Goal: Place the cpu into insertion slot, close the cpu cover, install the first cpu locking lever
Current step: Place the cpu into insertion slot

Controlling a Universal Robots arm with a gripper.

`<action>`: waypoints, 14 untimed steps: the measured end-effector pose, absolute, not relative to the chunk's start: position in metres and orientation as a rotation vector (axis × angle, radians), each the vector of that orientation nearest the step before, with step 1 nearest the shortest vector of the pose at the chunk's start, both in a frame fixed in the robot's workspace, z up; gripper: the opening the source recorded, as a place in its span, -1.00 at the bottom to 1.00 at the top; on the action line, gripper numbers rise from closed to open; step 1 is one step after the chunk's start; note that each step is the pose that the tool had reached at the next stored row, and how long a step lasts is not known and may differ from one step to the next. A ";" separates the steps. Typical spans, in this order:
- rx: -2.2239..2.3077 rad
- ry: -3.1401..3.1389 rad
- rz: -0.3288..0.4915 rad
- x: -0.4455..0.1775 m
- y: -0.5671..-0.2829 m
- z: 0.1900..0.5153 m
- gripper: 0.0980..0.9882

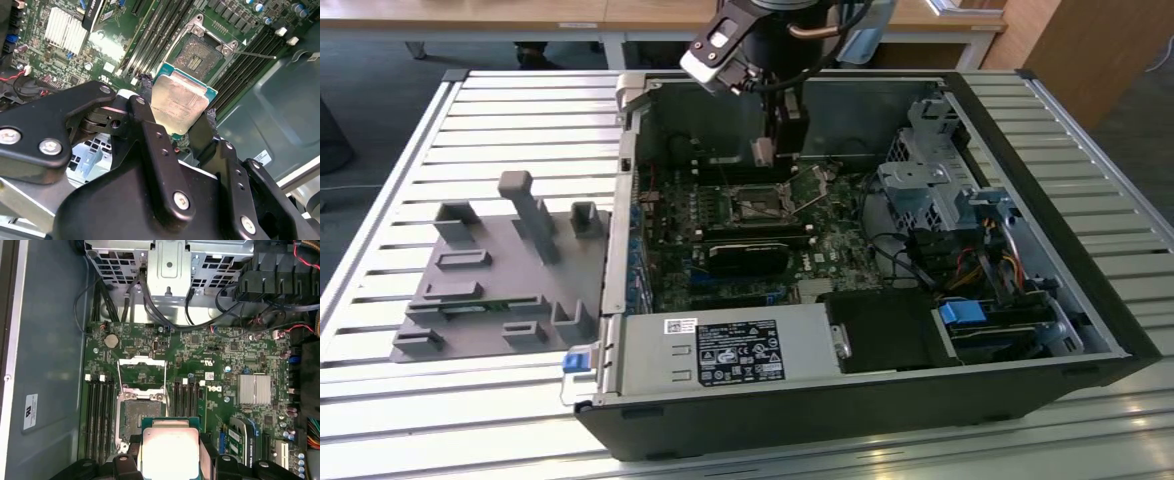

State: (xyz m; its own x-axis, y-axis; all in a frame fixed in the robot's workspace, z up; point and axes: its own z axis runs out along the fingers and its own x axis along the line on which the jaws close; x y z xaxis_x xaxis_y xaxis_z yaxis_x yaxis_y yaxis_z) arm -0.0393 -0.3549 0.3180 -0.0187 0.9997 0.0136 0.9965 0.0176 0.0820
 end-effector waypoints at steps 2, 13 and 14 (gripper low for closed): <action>2.166 2.206 0.105 -0.039 -0.355 0.315 -0.01; 2.166 2.206 0.104 -0.039 -0.348 0.299 -0.01; 2.165 2.206 0.104 -0.039 -0.348 0.298 -0.01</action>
State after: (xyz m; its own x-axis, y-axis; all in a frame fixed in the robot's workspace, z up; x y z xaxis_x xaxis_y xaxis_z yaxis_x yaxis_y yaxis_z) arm -0.0392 -0.3479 0.2979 -0.0188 0.9998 0.0120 0.9965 0.0178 0.0820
